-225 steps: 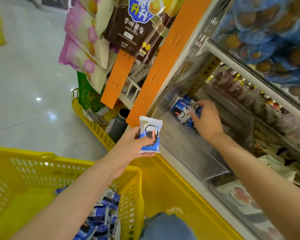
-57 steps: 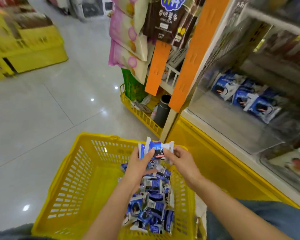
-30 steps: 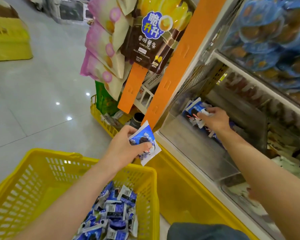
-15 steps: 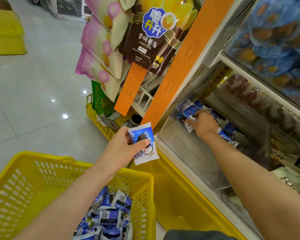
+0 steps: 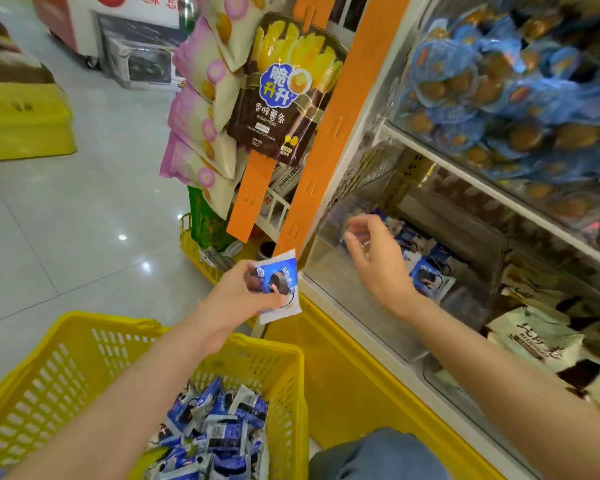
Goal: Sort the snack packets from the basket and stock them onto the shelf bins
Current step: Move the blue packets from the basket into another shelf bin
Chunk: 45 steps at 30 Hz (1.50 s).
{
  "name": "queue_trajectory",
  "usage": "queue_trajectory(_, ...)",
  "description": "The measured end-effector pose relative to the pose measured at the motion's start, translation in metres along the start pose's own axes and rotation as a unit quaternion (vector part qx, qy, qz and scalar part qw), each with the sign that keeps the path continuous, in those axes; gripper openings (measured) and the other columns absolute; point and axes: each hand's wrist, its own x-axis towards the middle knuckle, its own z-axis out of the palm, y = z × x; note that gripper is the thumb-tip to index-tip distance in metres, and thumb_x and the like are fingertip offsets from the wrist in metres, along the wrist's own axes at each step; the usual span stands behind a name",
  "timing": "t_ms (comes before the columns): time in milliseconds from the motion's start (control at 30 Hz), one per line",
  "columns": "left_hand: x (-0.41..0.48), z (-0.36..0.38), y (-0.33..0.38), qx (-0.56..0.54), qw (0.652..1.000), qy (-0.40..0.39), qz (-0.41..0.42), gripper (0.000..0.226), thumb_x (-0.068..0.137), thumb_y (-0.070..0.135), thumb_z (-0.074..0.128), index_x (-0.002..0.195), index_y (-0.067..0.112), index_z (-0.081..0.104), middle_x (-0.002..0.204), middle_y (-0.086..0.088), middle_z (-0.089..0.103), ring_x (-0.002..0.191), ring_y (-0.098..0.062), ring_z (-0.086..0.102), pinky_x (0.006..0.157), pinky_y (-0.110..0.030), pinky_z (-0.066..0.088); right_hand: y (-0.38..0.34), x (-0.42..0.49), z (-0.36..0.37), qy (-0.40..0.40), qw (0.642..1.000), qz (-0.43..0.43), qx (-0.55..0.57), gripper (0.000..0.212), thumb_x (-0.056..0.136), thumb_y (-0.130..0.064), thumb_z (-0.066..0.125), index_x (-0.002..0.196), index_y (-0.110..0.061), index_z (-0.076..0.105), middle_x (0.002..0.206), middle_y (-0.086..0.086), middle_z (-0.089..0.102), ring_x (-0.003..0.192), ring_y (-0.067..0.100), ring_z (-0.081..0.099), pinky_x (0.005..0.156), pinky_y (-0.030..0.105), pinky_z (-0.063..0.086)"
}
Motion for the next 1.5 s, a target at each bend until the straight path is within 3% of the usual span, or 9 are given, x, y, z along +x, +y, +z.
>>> queue_trajectory(100, -0.014, 0.006, -0.001, 0.05, 0.998, -0.023, 0.004, 0.045, 0.073, 0.002, 0.075, 0.109, 0.02, 0.054, 0.096, 0.0, 0.066, 0.081, -0.007, 0.061, 0.058, -0.011, 0.045, -0.026, -0.039, 0.004, -0.123, 0.992, -0.032, 0.016, 0.032, 0.095, -0.029, 0.05, 0.124, -0.016, 0.049, 0.109, -0.009, 0.054, 0.094, 0.003, 0.051, 0.072, 0.005, 0.039)
queue_trajectory(200, -0.026, 0.01, -0.001, 0.091, 0.995, -0.034, 0.015, 0.044, 0.077, 0.002, 0.068, 0.112, 0.025, 0.053, 0.093, 0.004, 0.068, 0.087, -0.009, 0.063, 0.072, -0.025, 0.048, -0.036, -0.064, 0.01, -0.21, 0.977, -0.02, 0.022, 0.025, 0.093, -0.031, 0.054, 0.114, -0.019, 0.054, 0.104, -0.009, 0.054, 0.091, 0.004, 0.05, 0.069, 0.005, 0.035)
queue_trajectory(400, -0.041, 0.011, 0.004, 0.052, 0.997, -0.051, 0.038, 0.032, 0.081, 0.014, 0.069, 0.108, 0.026, 0.058, 0.102, -0.005, 0.067, 0.094, -0.018, 0.066, 0.09, -0.039, 0.049, -0.044, -0.079, -0.002, -0.17, 0.969, 0.107, 0.147, 0.022, 0.091, -0.017, 0.059, 0.071, -0.023, 0.052, 0.073, -0.004, 0.058, 0.063, 0.009, 0.051, 0.059, 0.018, 0.04)
queue_trajectory(533, -0.046, 0.008, 0.004, -0.016, 0.996, -0.079, 0.041, 0.022, 0.084, 0.025, 0.065, 0.103, 0.014, 0.067, 0.098, -0.013, 0.072, 0.089, -0.025, 0.067, 0.088, -0.045, 0.048, -0.046, -0.087, -0.012, -0.147, 0.941, 0.187, 0.241, 0.015, 0.093, -0.014, 0.055, 0.078, -0.009, 0.053, 0.097, 0.025, 0.063, 0.068, 0.015, 0.056, 0.051, 0.016, 0.045)
queue_trajectory(733, -0.043, 0.007, -0.002, 0.009, 0.995, -0.075, 0.06, 0.019, 0.086, 0.03, 0.061, 0.094, 0.016, 0.071, 0.091, -0.007, 0.074, 0.088, -0.02, 0.069, 0.082, -0.034, 0.05, -0.036, -0.108, -0.008, -0.268, 0.916, 0.184, 0.235, 0.014, 0.09, -0.006, 0.057, 0.081, -0.011, 0.049, 0.085, 0.009, 0.061, 0.065, 0.006, 0.062, 0.059, 0.016, 0.052)
queue_trajectory(900, -0.041, 0.018, -0.001, 0.061, 0.989, -0.046, 0.129, 0.011, 0.088, 0.022, 0.062, 0.085, 0.02, 0.073, 0.082, -0.004, 0.073, 0.073, -0.008, 0.069, 0.06, -0.019, 0.052, -0.038, -0.108, -0.003, -0.252, 0.947, 0.132, 0.147, 0.035, 0.084, -0.023, 0.068, 0.114, -0.022, 0.049, 0.113, -0.002, 0.058, 0.101, 0.012, 0.059, 0.081, 0.025, 0.051)
queue_trajectory(1067, -0.036, 0.03, 0.003, -0.031, 0.992, -0.018, 0.122, 0.024, 0.081, 0.023, 0.068, 0.104, 0.023, 0.064, 0.096, 0.0, 0.07, 0.087, -0.009, 0.067, 0.071, -0.022, 0.055, -0.044, -0.094, -0.003, -0.212, 0.959, 0.118, 0.144, 0.018, 0.084, -0.021, 0.067, 0.099, -0.027, 0.058, 0.103, 0.0, 0.066, 0.096, 0.017, 0.063, 0.088, 0.039, 0.05)
queue_trajectory(1233, -0.027, 0.038, 0.003, -0.05, 0.993, -0.09, 0.055, 0.031, 0.084, 0.021, 0.066, 0.113, 0.017, 0.059, 0.111, -0.003, 0.067, 0.1, -0.015, 0.065, 0.087, -0.032, 0.054, -0.036, -0.079, -0.013, -0.138, 0.918, 0.212, 0.305, 0.025, 0.085, -0.015, 0.066, 0.107, -0.022, 0.057, 0.11, -0.001, 0.067, 0.101, 0.01, 0.064, 0.091, 0.029, 0.052)
queue_trajectory(1500, 0.008, 0.043, 0.028, 0.217, 0.943, -0.066, 0.242, 0.032, 0.085, 0.012, 0.064, 0.088, 0.042, 0.056, 0.093, 0.018, 0.062, 0.087, 0.002, 0.059, 0.075, -0.013, 0.046, -0.024, -0.052, -0.044, -0.128, 0.987, 0.073, 0.058, 0.036, 0.078, -0.033, 0.071, 0.108, -0.034, 0.051, 0.092, -0.018, 0.058, 0.085, -0.008, 0.056, 0.071, 0.01, 0.046)
